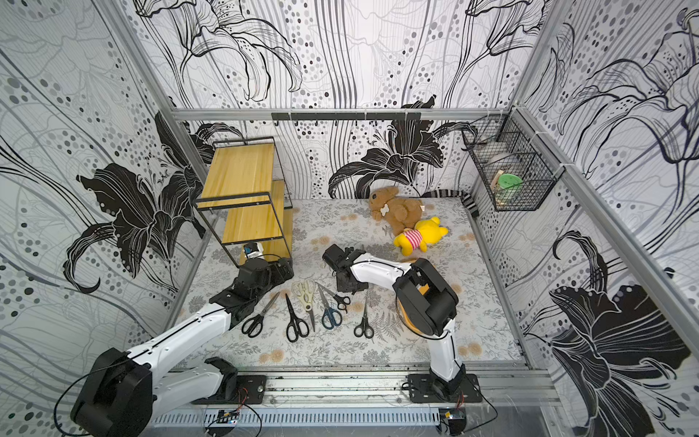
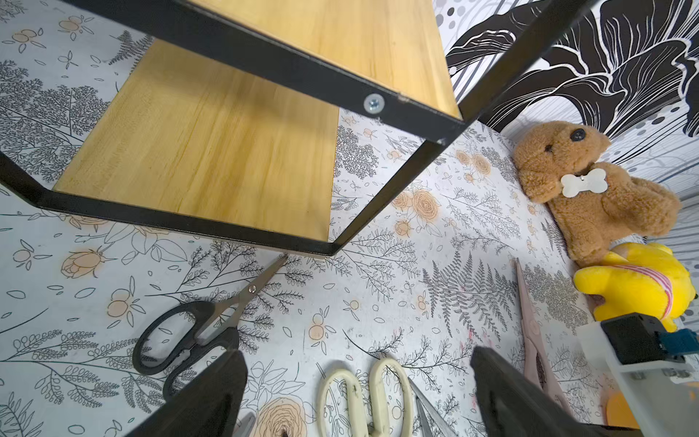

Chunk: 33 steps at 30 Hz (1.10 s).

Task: Put the scissors into the storage box
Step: Pick up the scissors from the center of the board.

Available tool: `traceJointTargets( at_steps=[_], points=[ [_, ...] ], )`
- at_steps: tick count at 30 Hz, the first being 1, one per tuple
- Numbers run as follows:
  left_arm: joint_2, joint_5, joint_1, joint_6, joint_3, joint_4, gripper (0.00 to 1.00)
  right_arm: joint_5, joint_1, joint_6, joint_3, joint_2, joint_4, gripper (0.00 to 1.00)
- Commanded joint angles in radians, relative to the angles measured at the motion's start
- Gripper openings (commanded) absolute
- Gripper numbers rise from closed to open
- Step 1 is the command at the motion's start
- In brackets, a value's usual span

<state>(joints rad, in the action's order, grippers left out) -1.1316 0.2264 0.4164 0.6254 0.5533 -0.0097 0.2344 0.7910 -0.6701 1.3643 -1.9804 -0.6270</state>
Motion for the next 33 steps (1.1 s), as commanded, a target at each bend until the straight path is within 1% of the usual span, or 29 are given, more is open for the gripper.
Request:
traceJointTargets(
  at_steps=[1, 8, 14, 18, 21, 22, 29, 32, 33],
  points=[
    [0.016, 0.017, 0.003, 0.002, -0.012, 0.016, 0.97, 0.028, -0.016, -0.010, 0.002, -0.012, 0.012, 0.30],
    [0.013, 0.019, 0.005, -0.001, -0.012, 0.016, 0.97, 0.021, -0.019, 0.013, 0.009, -0.039, 0.046, 0.27],
    [0.016, 0.025, 0.004, -0.001, -0.012, 0.014, 0.97, 0.025, -0.019, 0.017, 0.014, -0.060, 0.036, 0.23],
    [0.013, 0.027, 0.005, -0.001, -0.010, 0.014, 0.97, 0.030, -0.019, 0.014, 0.004, -0.060, 0.033, 0.14],
    [0.010, 0.027, 0.005, -0.001, -0.010, 0.016, 0.97, 0.039, -0.020, 0.014, 0.004, -0.055, 0.028, 0.13],
    [0.009, 0.026, 0.004, -0.002, -0.010, 0.015, 0.97, 0.042, -0.019, 0.015, 0.005, -0.054, 0.026, 0.12],
    [0.007, 0.033, 0.005, -0.013, 0.000, 0.006, 0.97, 0.039, -0.020, 0.050, 0.028, -0.017, 0.038, 0.07],
    [0.003, 0.000, 0.004, 0.001, -0.003, 0.005, 0.98, 0.050, -0.019, 0.094, 0.014, 0.036, 0.085, 0.07],
    [-0.002, -0.024, 0.005, 0.013, -0.004, 0.004, 0.97, 0.063, -0.019, 0.109, 0.008, 0.055, 0.094, 0.05]
  ],
)
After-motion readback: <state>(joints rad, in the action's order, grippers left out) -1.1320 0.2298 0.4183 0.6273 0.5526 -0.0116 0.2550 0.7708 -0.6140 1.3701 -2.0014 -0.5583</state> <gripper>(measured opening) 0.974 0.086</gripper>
